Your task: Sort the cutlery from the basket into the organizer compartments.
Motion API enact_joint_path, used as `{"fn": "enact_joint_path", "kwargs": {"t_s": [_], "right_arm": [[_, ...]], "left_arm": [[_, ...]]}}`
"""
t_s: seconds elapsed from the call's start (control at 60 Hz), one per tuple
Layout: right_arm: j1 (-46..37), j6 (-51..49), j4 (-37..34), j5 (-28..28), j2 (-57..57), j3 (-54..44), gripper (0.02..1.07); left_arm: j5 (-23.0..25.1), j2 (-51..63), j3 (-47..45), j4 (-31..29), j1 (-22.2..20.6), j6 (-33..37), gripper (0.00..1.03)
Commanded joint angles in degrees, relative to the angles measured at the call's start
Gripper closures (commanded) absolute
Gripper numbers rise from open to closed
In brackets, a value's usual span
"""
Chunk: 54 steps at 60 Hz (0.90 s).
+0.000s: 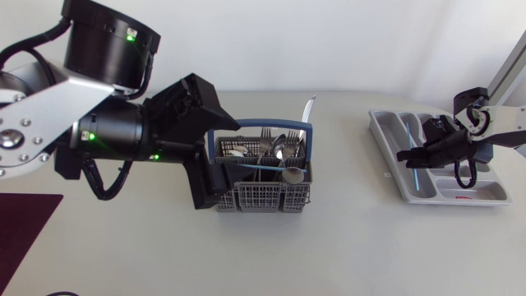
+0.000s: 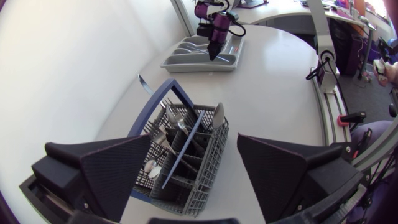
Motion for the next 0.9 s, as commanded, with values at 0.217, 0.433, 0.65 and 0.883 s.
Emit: {"fn": "enact_joint_path", "kwargs": {"t_s": [0.217,0.433,0.65,0.883], "right_arm": [[-1.2,2.5,-0.2,0.5,8.1,5.4,1.01],[-1.2,2.3,-0.3,0.6,6.9,4.4,0.65],[0.1,-0.7,0.0,-0.8,-4.6,-1.9,0.32],[6.6,-6.4,-4.7,-12.0,-23.4,-9.7,0.32]], "left_arm": [[-2.2,-3.9,-7.4,4.4,-1.8,1.5,0.07],[-2.6,-4.8,-9.2,5.7,-2.5,1.3,0.07],[-3.8,-5.2,-11.4,7.4,-3.8,1.1,0.07],[-4.4,-5.4,-13.2,9.1,-4.7,1.0,0.07]]}}
